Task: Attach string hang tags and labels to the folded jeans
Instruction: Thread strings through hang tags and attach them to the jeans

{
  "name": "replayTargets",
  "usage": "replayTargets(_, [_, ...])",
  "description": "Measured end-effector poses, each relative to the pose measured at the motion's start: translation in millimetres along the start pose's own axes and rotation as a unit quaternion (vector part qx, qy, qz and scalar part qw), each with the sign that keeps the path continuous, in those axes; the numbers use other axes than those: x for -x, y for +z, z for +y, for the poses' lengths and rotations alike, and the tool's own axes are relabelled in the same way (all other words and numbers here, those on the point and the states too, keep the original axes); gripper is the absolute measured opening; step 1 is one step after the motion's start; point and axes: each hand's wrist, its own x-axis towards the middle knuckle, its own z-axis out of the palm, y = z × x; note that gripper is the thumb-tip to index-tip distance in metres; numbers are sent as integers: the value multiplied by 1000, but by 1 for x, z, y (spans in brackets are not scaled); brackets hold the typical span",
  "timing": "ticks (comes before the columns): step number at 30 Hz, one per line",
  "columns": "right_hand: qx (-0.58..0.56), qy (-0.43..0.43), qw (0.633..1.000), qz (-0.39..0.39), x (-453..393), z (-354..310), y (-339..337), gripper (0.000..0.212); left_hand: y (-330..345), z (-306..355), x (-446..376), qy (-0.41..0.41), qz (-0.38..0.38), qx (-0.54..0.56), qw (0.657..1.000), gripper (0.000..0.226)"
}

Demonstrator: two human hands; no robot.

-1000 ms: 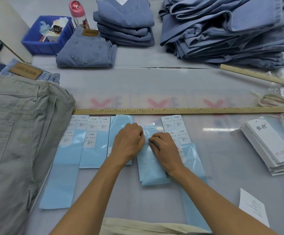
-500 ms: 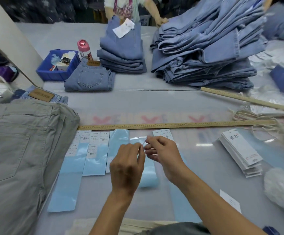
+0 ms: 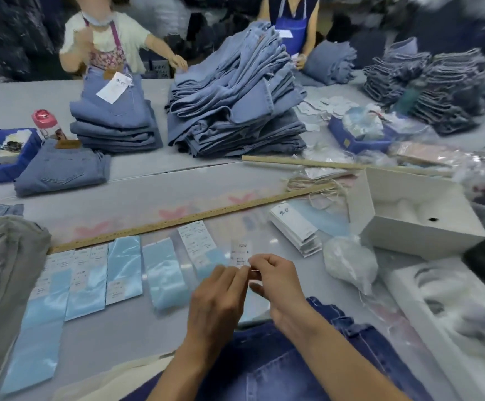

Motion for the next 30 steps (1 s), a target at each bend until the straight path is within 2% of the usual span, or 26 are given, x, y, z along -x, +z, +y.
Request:
replayTargets(3, [-64,-21,994,82,9,4,-54,9,17,29,-9,49,-18,60,997,9])
replayTargets(7, [-232,-52,951,197,25,14,-118,20,49,59,-35,28,-42,123,991,8])
replayTargets(9, [-275,-59,937,207,30,20,-128,30,72,64,-48,-3,-111,116,987,3])
replayTargets(11, [-297,-71,929,210,32,22,-128,36,103,63,-62,-62,-229,106,966,12])
replayTargets(12, [-306,-74,925,214,32,23,-127,34,120,60,-68,-81,-274,95,954,14])
replayTargets(14, [-326,-68,914,231,30,24,-127,24,151,53,-81,-114,-317,80,938,16])
replayTargets(18, [-347,-41,903,250,26,32,-132,11,200,46,-115,-193,-285,103,933,22])
replayTargets(20, [-340,-35,906,249,22,34,-133,10,218,46,-133,-218,-277,107,930,36])
replayTargets(22, [-340,-28,905,253,16,35,-133,9,233,46,-147,-184,-317,72,928,57])
replayTargets(24, [-350,-18,901,255,11,36,-133,7,245,46,-153,-110,-371,19,922,71])
replayTargets(27, [-362,-15,897,252,7,38,-135,7,259,44,-155,-50,-415,-16,908,72])
replayTargets(30, [-375,-19,894,244,6,39,-134,7,266,36,-154,-53,-444,-6,895,62])
